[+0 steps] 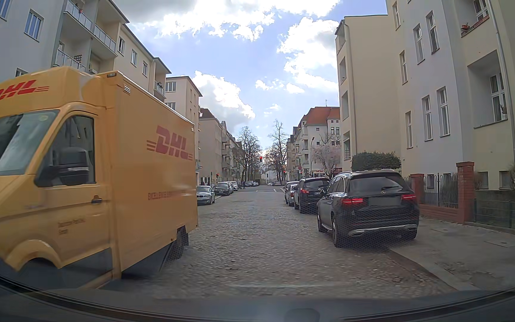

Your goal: Follow the waypoints while adhering to traffic rules and regulations

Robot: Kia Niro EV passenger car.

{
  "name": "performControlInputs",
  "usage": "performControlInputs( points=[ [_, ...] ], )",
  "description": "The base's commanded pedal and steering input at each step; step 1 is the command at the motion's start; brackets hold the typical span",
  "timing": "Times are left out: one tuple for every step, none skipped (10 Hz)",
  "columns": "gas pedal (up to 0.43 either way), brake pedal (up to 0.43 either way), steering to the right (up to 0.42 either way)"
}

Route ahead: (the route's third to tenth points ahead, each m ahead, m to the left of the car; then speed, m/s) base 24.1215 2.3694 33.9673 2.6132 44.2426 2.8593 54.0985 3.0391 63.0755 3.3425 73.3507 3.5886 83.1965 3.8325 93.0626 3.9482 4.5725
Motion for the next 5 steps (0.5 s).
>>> performControlInputs(
  points=[
    [0.020,0.030,-0.036],
    [0.020,0.030,-0.034],
    [0.020,0.030,-0.034],
    [0.020,0.030,-0.034],
    [0.028,0.030,-0.034]
  ],
)
